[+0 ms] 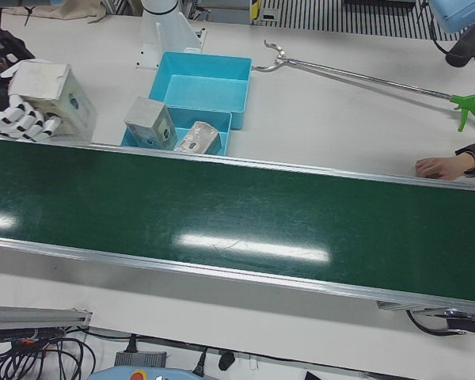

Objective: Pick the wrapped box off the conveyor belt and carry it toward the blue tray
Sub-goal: 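Carry the held box with the right hand over the blue tray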

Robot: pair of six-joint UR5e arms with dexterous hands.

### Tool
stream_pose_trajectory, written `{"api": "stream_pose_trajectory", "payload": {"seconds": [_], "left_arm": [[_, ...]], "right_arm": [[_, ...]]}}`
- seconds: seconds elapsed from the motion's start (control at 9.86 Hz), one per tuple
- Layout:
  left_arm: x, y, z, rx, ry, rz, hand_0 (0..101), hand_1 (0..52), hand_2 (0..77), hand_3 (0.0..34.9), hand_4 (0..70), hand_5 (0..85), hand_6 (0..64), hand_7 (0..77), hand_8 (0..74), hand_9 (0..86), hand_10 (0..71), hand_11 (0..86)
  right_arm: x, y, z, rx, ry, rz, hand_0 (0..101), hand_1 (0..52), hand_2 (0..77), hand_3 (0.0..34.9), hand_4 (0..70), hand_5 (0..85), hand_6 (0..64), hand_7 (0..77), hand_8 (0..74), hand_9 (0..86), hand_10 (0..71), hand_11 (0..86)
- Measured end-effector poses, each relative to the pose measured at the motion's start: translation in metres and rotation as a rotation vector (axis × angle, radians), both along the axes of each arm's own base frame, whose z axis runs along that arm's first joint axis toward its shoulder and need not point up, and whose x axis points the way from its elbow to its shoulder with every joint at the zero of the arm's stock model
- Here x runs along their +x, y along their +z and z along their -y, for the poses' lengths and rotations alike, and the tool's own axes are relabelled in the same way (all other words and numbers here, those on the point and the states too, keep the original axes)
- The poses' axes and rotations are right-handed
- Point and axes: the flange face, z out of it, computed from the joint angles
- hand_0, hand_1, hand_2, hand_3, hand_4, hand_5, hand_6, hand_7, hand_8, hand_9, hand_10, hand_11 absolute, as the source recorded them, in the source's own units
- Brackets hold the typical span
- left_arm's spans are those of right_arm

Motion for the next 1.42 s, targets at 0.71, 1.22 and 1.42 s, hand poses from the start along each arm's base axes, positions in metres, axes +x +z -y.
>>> {"api": "stream_pose_trajectory", "payload": {"seconds": [0.71,1.22,1.42], "left_arm": [[0.000,0.000,0.000,0.000,0.000,0.000,0,0.0,0.5,0.0,0.0,1.1,0.5,0.0,0.0,0.0,0.5,0.0],[0.000,0.000,0.000,0.000,0.000,0.000,0,0.0,0.5,0.0,0.0,1.1,0.5,0.0,0.0,0.0,0.5,0.0],[0.000,0.000,0.000,0.000,0.000,0.000,0,0.0,0.5,0.0,0.0,1.1,0.5,0.5,0.0,0.0,0.0,0.0]], "right_arm": [[-0.190,-0.041,-0.077,0.050,-0.014,0.005,50,0.0,42.0,0.1,45.3,70.4,49.6,69.3,52.4,69.8,40.4,51.8],[-0.229,-0.034,-0.099,0.069,-0.034,0.008,49,0.5,39.3,0.0,27.8,76.4,42.0,71.4,37.1,75.3,25.1,54.0],[-0.229,-0.036,-0.100,0.076,-0.037,0.016,56,0.5,39.3,2.1,14.7,42.5,28.9,77.4,18.5,76.9,0.0,36.5]]}}
